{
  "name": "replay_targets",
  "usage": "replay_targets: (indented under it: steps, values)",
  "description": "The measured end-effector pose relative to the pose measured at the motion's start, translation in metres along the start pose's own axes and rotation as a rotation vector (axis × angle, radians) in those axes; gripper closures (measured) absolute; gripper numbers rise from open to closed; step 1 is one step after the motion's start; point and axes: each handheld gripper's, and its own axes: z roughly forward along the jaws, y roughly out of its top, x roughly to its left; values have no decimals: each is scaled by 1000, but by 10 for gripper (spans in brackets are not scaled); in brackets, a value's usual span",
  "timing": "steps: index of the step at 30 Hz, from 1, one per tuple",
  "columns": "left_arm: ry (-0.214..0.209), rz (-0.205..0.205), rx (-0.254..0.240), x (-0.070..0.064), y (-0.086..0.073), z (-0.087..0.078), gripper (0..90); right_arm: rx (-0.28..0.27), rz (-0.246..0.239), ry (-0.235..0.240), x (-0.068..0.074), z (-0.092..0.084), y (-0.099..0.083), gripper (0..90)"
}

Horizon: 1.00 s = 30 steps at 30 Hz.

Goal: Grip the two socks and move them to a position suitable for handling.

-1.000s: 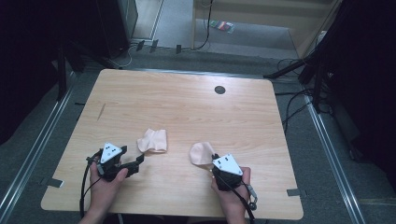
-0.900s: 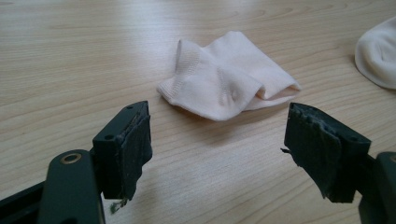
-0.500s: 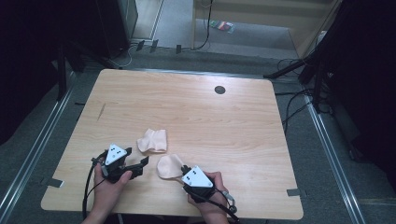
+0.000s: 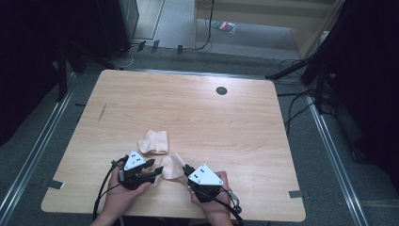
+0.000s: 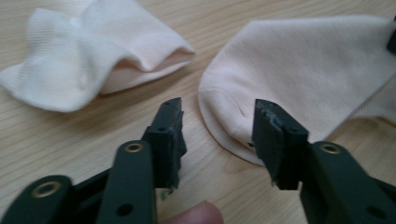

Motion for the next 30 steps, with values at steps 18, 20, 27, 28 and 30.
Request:
replay_targets:
  steps: [18,20,27,28,30]
  values:
    - [-73,54,50,0,1,2,900,8,51,59,-10,1,0,868]
    - [-77,50,39,3,3,-2,900,17,72,54,-14,0,-2,853]
    - [-85,37,23,8,3,-5,900,32,174,60,-28,-2,-6,618]
    - [-88,37,18,8,2,-5,900,40,202,50,-31,-3,-8,597]
    - [-82,36,11,9,2,-6,876,57,341,45,-39,-9,-16,535]
